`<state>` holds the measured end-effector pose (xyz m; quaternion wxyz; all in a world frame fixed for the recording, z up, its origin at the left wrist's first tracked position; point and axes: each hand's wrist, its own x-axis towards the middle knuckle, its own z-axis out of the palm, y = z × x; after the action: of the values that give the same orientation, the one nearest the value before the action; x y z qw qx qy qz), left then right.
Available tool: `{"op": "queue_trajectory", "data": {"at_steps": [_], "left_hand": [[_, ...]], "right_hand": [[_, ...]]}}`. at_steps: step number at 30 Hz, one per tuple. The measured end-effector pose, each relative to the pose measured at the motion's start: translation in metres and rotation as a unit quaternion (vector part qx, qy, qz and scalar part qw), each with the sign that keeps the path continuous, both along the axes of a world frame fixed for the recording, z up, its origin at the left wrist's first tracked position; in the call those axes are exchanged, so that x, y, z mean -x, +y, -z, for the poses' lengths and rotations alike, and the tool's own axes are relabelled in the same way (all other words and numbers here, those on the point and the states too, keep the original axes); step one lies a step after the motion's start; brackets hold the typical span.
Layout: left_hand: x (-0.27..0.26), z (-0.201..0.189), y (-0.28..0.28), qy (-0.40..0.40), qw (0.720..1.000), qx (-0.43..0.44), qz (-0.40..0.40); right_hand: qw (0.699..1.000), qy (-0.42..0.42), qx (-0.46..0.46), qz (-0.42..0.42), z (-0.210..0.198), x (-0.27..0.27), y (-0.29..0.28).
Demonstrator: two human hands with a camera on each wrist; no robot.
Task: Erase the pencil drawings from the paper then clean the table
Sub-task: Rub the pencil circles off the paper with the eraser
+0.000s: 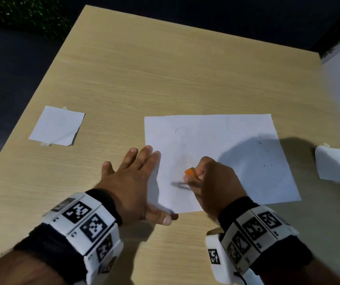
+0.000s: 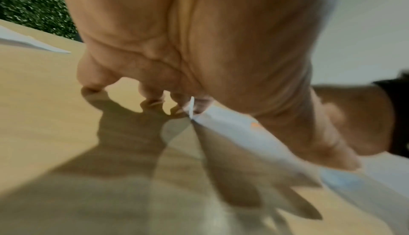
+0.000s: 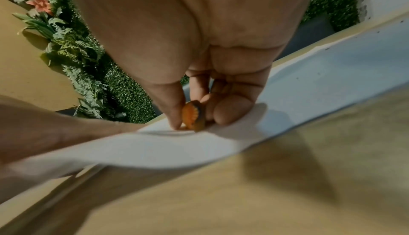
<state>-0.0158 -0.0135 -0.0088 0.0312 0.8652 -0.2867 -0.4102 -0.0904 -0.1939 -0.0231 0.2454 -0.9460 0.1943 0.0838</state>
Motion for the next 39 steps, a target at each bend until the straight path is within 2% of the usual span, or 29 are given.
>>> {"op": "queue_trajectory", "data": {"at_steps": [2,5,10,12,15,19,22,24,26,28,30,33,34,35,37,38,39], "left_hand": [[-0.006,-0.007,0.001,-0.014,1.000,0.018,-0.003],[-0.005,-0.008,-0.005,-0.078,0.995,0.046,0.027],[0.010,0.017,-0.015,-0.083,0.995,0.016,0.061],[0.011,0.024,-0.013,-0.096,0.993,0.010,0.066],[0.012,0.025,-0.011,-0.103,0.992,0.008,0.074],[0.011,0.024,-0.009,-0.097,0.992,-0.005,0.086],[0.011,0.024,-0.009,-0.098,0.991,-0.004,0.087],[0.011,0.024,-0.010,-0.100,0.991,-0.004,0.086],[0.011,0.025,-0.010,-0.102,0.991,-0.003,0.085],[0.011,0.025,-0.010,-0.112,0.990,-0.003,0.092],[0.011,0.025,-0.009,-0.107,0.990,-0.010,0.092],[0.011,0.023,-0.010,-0.099,0.991,-0.016,0.091],[0.011,0.023,-0.011,-0.099,0.991,-0.015,0.091],[0.011,0.022,-0.011,-0.099,0.991,-0.014,0.089],[0.013,0.021,-0.012,-0.106,0.990,-0.016,0.087],[0.013,0.021,-0.012,-0.112,0.989,-0.020,0.090],[0.014,0.021,-0.012,-0.115,0.989,-0.023,0.092]], "right_hand": [[1.000,-0.008,-0.015,0.006,0.002,0.004,0.001],[0.999,-0.014,-0.030,0.019,0.005,0.010,0.005],[0.997,-0.028,-0.056,0.035,0.002,0.018,0.012],[0.995,-0.044,-0.085,0.005,0.002,0.021,0.021],[0.995,-0.045,-0.075,-0.040,0.004,0.020,0.026],[0.998,0.012,0.002,0.068,-0.007,0.012,-0.020],[0.994,0.007,0.032,0.104,-0.016,0.015,-0.035],[0.997,-0.014,-0.003,0.075,-0.011,0.013,-0.018],[0.995,-0.031,-0.099,0.009,0.000,0.013,0.013],[0.992,-0.034,-0.117,-0.031,0.006,0.014,0.027],[0.996,-0.024,-0.090,-0.005,0.005,0.013,0.010],[0.998,0.004,0.037,0.044,-0.003,0.016,-0.019],[0.998,0.004,0.059,0.032,-0.003,0.016,-0.016],[0.999,0.003,0.035,-0.005,-0.003,0.016,-0.009],[0.992,-0.007,-0.088,-0.094,-0.002,0.018,0.018],[0.990,-0.049,-0.112,-0.068,0.001,0.017,0.024],[0.985,-0.074,-0.130,-0.088,0.004,0.019,0.026]]}}
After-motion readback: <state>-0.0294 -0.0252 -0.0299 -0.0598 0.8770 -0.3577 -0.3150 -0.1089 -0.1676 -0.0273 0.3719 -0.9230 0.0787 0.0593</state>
